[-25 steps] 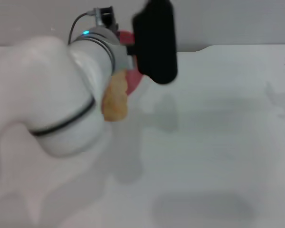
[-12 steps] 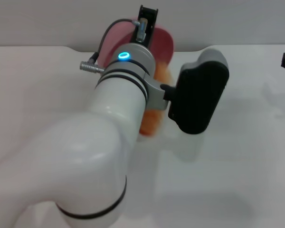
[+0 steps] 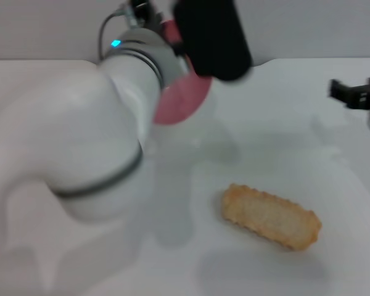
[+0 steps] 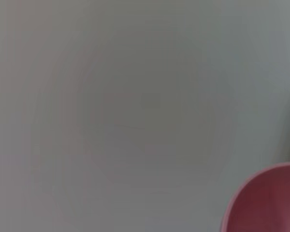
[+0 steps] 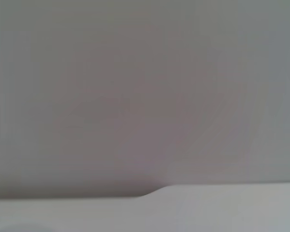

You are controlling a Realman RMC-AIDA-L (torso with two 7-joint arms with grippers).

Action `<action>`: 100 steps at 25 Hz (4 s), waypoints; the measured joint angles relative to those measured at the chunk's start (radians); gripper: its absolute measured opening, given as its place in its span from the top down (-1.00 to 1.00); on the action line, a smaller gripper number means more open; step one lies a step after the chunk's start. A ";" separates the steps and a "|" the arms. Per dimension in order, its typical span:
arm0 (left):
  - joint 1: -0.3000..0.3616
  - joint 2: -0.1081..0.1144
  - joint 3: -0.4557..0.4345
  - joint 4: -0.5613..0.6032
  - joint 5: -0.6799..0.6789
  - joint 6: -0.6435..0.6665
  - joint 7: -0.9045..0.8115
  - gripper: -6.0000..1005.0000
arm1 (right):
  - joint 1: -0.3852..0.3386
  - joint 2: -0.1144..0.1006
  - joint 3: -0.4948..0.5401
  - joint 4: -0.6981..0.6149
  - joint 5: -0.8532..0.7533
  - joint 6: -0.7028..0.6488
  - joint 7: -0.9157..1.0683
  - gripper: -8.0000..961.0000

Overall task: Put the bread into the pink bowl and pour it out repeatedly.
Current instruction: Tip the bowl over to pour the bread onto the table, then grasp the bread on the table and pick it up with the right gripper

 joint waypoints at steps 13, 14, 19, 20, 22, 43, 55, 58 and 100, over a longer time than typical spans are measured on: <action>0.076 0.014 -0.337 0.002 -0.372 -0.106 -0.063 0.90 | 0.081 0.000 -0.204 -0.090 0.202 0.298 0.013 -0.57; 0.076 0.014 -0.340 -0.001 -0.373 -0.102 -0.063 0.90 | 0.081 0.001 -0.202 -0.101 0.204 0.325 0.020 -0.57; 0.063 0.014 -0.361 -0.032 -0.379 -0.080 -0.064 0.90 | 0.074 0.000 -0.185 -0.148 0.199 0.457 0.066 -0.57; 0.060 0.013 -0.365 -0.037 -0.381 -0.075 -0.064 0.90 | 0.071 0.001 -0.183 -0.154 0.193 0.477 0.077 -0.57; 0.055 0.013 -0.373 -0.044 -0.387 -0.066 -0.064 0.90 | 0.070 0.001 -0.182 -0.159 0.174 0.500 0.093 -0.57; 0.027 0.015 -0.395 -0.073 -0.416 -0.045 -0.051 0.90 | 0.167 0.002 -0.243 0.085 0.239 0.393 0.088 -0.53; 0.018 0.015 -0.456 -0.074 -0.467 -0.049 -0.030 0.90 | 0.252 0.003 -0.278 0.220 0.317 0.347 0.032 -0.47; 0.018 0.016 -0.483 -0.076 -0.502 -0.046 -0.011 0.90 | 0.234 0.002 -0.286 0.183 0.322 0.360 0.012 -0.46; 0.029 0.021 -0.592 -0.178 -0.533 -0.035 0.055 0.90 | 0.132 0.004 -0.208 -0.131 0.112 0.427 -0.005 0.94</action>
